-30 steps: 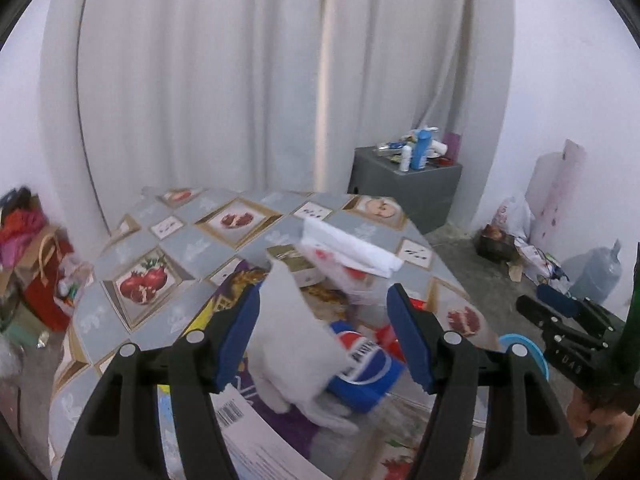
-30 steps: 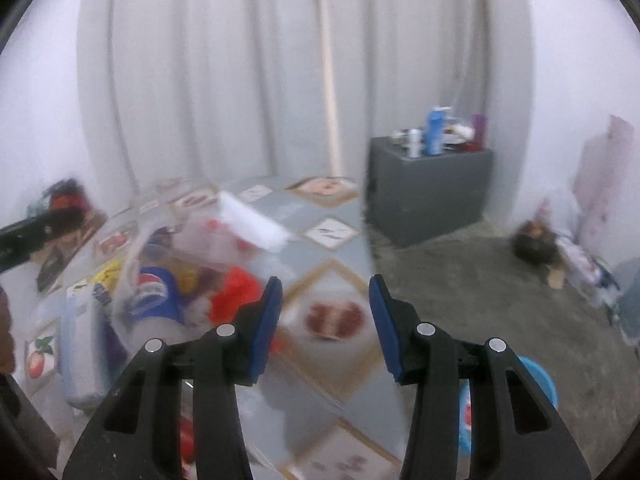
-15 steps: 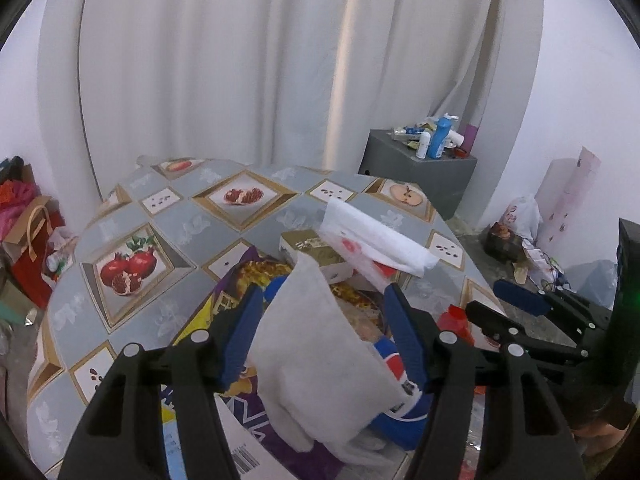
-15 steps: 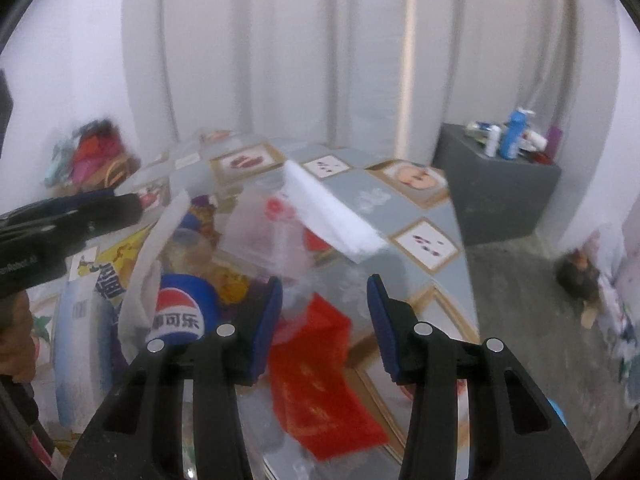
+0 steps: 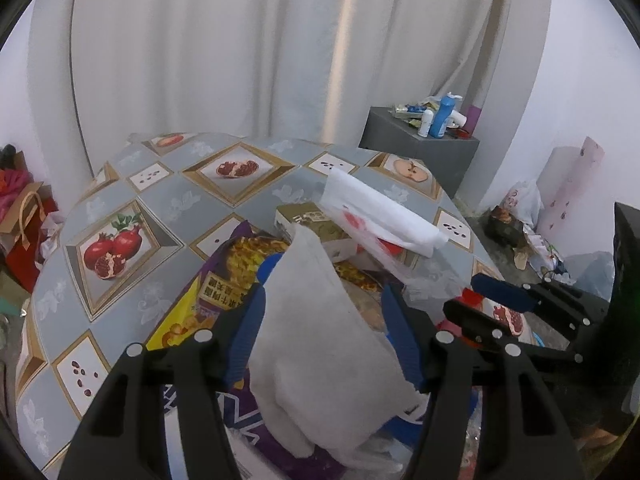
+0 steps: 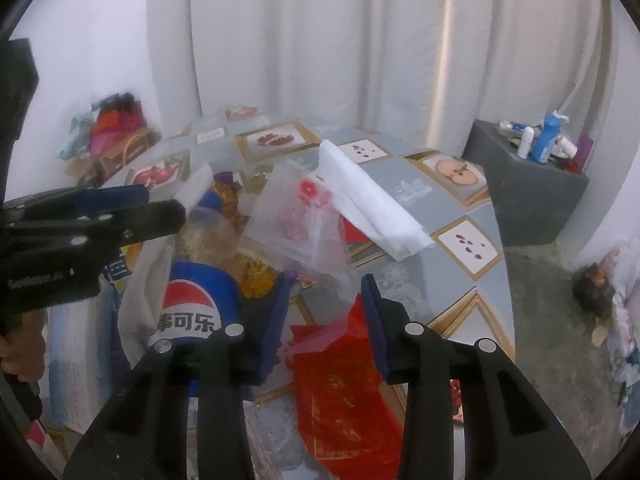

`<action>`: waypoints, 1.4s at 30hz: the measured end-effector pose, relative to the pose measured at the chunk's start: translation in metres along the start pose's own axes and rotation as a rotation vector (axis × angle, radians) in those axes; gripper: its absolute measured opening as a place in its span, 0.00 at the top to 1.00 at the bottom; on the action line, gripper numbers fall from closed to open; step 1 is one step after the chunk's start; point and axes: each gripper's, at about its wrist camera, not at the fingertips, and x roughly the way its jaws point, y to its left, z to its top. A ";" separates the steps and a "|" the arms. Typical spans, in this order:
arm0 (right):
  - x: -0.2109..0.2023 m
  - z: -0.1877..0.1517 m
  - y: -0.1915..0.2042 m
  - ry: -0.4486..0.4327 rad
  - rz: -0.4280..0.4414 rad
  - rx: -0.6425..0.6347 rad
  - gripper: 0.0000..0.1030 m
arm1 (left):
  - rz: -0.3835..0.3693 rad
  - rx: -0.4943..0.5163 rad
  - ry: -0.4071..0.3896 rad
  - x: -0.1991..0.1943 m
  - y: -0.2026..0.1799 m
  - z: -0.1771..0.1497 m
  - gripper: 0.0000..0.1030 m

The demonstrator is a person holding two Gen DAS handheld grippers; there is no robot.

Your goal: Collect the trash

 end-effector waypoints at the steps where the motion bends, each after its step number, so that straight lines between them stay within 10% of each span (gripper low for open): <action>1: 0.002 0.001 0.000 0.005 0.004 -0.003 0.66 | 0.005 0.001 0.008 0.004 0.000 0.001 0.44; 9: 0.020 0.004 0.006 0.031 0.032 -0.024 0.69 | -0.002 -0.017 0.031 0.020 0.004 0.003 0.52; 21: 0.034 0.013 0.008 0.040 0.054 -0.030 0.87 | -0.005 -0.050 0.023 0.024 0.015 0.009 0.91; 42: 0.026 0.015 0.014 0.002 0.052 -0.057 1.00 | 0.012 -0.037 -0.023 0.010 0.014 0.007 0.96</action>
